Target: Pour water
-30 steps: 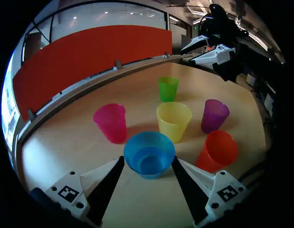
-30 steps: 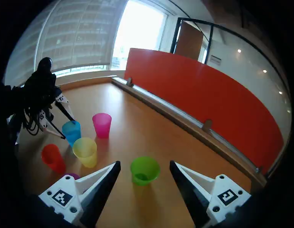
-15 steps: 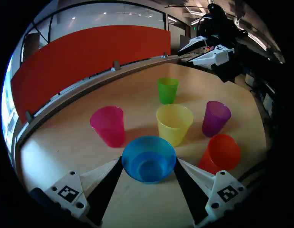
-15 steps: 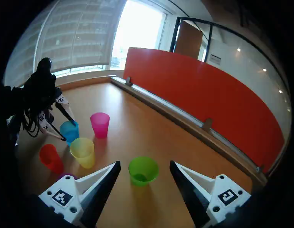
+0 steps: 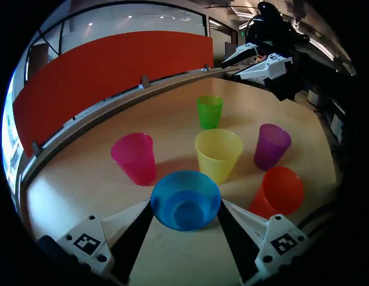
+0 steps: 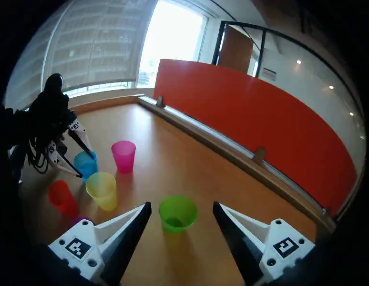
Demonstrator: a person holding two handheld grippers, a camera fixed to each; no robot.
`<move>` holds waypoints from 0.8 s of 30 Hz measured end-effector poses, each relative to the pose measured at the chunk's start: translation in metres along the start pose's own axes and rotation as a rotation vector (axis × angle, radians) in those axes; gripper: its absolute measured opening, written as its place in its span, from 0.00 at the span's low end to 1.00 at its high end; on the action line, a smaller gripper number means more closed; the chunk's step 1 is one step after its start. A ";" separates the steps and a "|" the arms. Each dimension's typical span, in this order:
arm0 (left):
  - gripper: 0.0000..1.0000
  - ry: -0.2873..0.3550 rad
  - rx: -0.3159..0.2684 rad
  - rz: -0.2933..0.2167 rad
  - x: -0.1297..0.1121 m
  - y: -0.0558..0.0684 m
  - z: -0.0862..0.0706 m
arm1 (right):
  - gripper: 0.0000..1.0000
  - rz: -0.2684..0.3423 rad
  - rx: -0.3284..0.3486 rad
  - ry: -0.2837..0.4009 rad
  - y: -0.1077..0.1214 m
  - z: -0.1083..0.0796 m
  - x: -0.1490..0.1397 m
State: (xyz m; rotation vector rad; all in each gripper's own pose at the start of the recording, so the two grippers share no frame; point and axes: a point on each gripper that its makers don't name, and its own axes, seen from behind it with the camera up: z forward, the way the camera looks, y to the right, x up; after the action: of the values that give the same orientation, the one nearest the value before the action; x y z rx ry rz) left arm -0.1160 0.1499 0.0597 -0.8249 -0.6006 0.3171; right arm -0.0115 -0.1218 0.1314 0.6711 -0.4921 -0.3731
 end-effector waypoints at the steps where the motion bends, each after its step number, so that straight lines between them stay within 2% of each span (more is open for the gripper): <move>1: 0.88 0.000 0.000 0.001 0.000 0.000 0.000 | 1.00 -0.001 0.000 0.000 0.000 0.000 0.000; 15: 0.87 0.012 0.016 0.005 0.001 -0.006 -0.004 | 1.00 0.005 -0.001 -0.002 0.000 0.003 -0.001; 24: 0.87 0.057 0.043 -0.005 0.016 -0.014 -0.012 | 1.00 0.007 0.007 -0.015 -0.001 0.008 -0.006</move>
State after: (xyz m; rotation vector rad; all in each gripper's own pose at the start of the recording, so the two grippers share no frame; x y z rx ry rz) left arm -0.0955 0.1412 0.0696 -0.7884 -0.5405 0.2997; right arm -0.0212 -0.1239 0.1346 0.6739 -0.5098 -0.3702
